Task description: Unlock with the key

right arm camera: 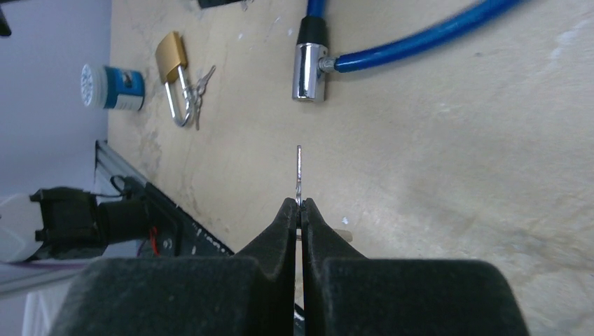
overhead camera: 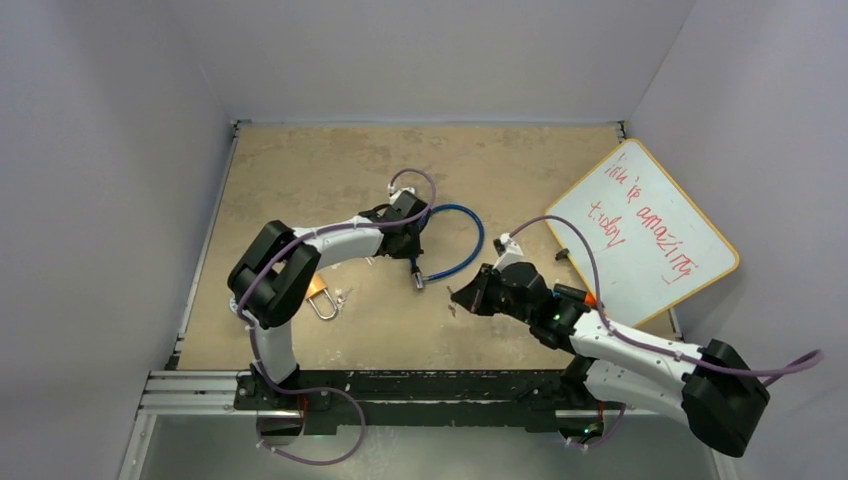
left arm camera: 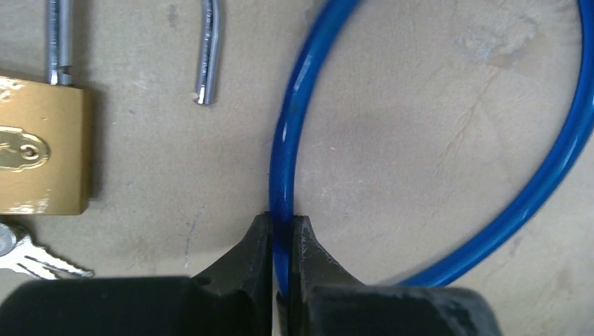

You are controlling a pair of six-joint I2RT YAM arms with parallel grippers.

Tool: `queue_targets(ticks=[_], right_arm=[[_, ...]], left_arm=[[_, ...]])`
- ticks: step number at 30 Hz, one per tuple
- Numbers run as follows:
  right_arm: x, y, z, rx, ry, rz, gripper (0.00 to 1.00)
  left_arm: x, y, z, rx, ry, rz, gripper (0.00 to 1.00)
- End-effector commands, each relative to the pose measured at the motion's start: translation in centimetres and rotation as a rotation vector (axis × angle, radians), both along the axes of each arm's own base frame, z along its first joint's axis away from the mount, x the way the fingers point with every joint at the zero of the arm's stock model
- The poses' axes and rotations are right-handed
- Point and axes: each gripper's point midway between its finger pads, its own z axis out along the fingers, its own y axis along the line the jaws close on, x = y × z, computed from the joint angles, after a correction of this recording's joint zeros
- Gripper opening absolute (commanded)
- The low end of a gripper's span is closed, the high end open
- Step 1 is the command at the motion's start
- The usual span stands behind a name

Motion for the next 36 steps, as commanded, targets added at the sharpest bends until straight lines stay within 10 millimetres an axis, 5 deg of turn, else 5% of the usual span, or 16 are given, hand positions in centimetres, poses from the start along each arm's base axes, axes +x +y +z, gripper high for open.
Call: queue_targets(ticks=[1,7,10,14,20,36], right_arm=[[-0.8,2.9,1.5,0.113,-0.042,0.144,0.00],[-0.9,3.3,0.0,0.196,0.022,0.097,0.00],[-1.6,3.0,1.2,0.422,-0.008,0.061,0.00],[-1.9,3.6,0.9,0.432,0.007,0.095,0.00],[-2.1,3.0,0.8,0.455,0.016,0.064,0.00],[-2.8,4.2,1.7,0.474,0.043,0.109,0.00]], left_arm=[[-2.4,-0.8,-2.1,-0.055,0.140,-0.029,0.00],[-2.2,-2.3,1.1,-0.207,0.157,-0.027,0.00],[-2.4,-3.0,3.1,-0.304,0.158,-0.006,0.00],[-2.8,-4.0,5.1,-0.442,0.167,0.024,0.00],[-2.9,-2.4,6.9,-0.536,0.154,0.113,0.00],[-3.5,-2.7,7.8,-0.719,0.193,0.166,0.00]])
